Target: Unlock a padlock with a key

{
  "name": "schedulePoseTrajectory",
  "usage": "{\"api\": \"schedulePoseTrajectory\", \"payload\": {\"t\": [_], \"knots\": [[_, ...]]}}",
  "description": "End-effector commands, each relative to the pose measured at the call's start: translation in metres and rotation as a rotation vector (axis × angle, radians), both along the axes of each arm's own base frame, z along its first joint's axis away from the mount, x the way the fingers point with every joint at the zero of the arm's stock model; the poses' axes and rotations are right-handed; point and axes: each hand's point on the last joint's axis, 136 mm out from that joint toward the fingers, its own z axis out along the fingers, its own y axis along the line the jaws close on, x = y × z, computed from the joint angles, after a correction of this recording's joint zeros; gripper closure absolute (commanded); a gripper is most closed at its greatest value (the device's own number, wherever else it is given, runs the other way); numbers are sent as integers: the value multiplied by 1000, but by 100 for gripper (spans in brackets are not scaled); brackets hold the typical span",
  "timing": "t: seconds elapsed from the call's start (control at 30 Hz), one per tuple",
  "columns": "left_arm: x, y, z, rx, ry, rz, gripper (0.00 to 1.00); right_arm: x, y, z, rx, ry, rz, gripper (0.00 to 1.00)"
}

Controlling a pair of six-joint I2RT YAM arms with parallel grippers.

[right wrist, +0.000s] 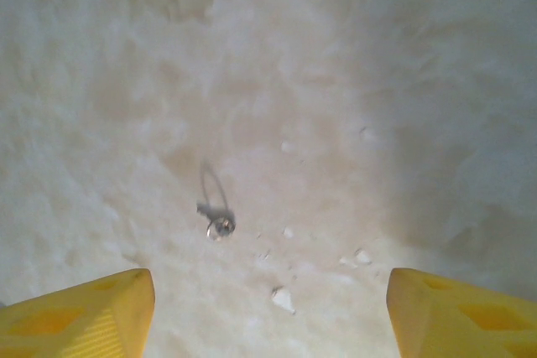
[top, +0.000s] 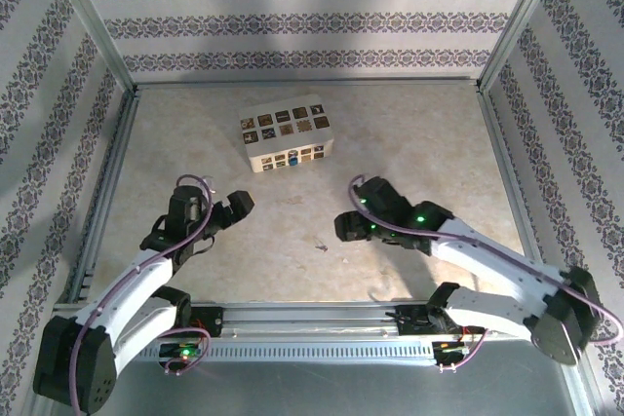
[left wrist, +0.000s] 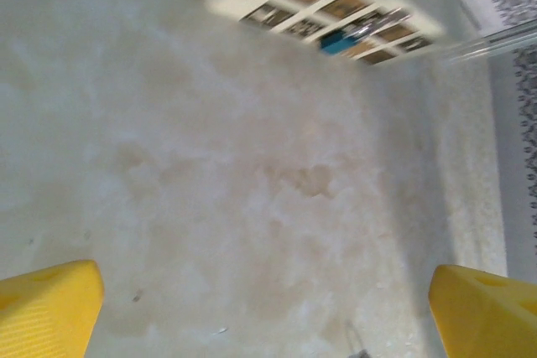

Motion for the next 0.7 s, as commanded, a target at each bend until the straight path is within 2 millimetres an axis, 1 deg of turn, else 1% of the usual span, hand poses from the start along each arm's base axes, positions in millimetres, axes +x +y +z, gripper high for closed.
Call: {"api": "schedulePoseTrajectory", "payload": {"t": [0.0,0.13,0.17,0.2,0.23,0.37,0.53,0.67], "knots": [[12,-3,6,-47,-55,52,0,-8,13,-12,-72,87,15,30],[8,1,-8,-29,-32,66,0,-18,37,-34,-102,215,67,37],[7,2,-9,-25,-30,70,0,-19,43,-40,-110,230,80,40],[7,2,-11,-22,-26,74,0,-20,47,-44,-115,247,90,45],[6,3,-12,-17,-23,74,0,-21,52,-49,-119,270,99,48],[6,5,-14,-1,-21,80,0,-20,63,-64,-151,311,104,50],[6,5,-13,-1,-22,80,0,-14,69,-77,-188,331,83,57],[6,7,-13,5,-19,90,0,-13,66,-87,-244,350,71,61]]}}
